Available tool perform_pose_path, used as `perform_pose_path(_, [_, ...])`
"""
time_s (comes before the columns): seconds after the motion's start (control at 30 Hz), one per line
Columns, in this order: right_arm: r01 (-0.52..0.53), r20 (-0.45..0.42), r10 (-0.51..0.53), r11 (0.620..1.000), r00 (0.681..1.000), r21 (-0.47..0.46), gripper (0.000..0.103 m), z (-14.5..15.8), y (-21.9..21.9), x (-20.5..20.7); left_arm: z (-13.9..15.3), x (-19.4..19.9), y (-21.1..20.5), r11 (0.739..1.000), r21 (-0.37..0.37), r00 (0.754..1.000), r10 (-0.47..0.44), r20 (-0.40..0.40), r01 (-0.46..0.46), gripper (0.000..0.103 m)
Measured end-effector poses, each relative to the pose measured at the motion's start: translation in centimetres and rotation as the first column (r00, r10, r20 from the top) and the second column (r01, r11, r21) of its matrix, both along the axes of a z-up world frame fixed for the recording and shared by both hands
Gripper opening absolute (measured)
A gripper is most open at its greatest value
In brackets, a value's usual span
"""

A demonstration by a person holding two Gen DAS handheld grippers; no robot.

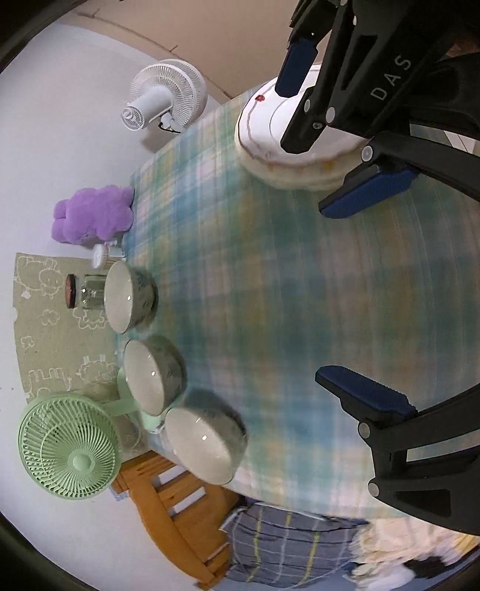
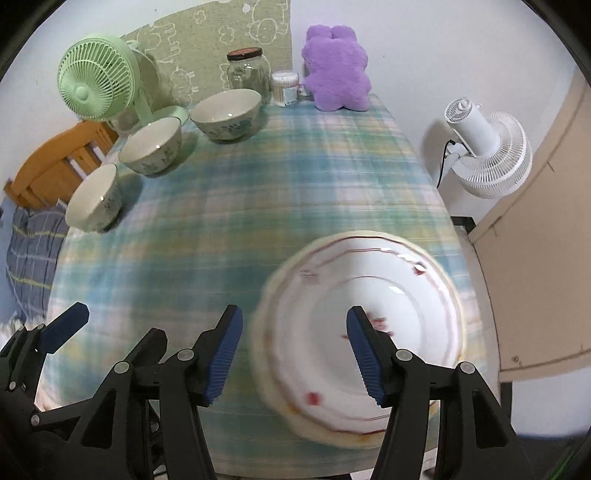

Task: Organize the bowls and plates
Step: 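Move both grippers toward the large grey-green bowl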

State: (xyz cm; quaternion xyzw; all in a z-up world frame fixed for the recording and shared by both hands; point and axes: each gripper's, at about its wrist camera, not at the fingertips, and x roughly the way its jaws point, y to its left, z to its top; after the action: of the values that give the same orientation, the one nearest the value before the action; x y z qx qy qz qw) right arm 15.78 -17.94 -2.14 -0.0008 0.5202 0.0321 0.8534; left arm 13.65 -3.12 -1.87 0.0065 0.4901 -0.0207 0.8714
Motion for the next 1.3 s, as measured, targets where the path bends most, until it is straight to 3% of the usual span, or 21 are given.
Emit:
perform_pose_path(0.33, [0.107,0.079,-0.106,0.994,0.991,-0.006,0.062,1.7,8.9,-0.2,1.5,1.4,8.3,0.999,-0.009,0.999,-0.041,0.028,0.041,0.082])
perform_pose_path(0.6, [0.059,0.109,-0.061,0.998,0.992,0.028,0.062,2.3,14.5,2.4,1.9,4.1,13.8,0.998,0.047,0.996,0.046,0.071,-0.049,0.080])
perform_pose_path(0.7, [0.048,0.123,-0.052,0.998,0.991,0.036,0.062,2.6,16.5,3.7,2.0,5.5,15.7,0.988,0.097,0.986,0.107,0.129,-0.120,0.077])
perform_pose_path(0.9, [0.047,0.143,-0.052,0.998,0.988,0.042,0.062,2.5,20.1,7.2,1.3,8.8,19.3,0.989,0.051,0.984,0.134,0.114,-0.140,0.072])
perform_pose_path(1.17, [0.050,0.129,-0.061,0.995,0.990,0.088,0.062,0.6,23.5,11.7,-0.7,13.2,22.1,0.995,0.067,0.993,0.072,0.096,-0.079,0.063])
perform_pose_path(1.3, [0.066,0.121,-0.075,0.995,0.990,0.074,0.062,-0.8,25.0,13.6,-2.2,15.2,22.7,0.998,0.061,0.998,0.024,0.057,-0.027,0.051])
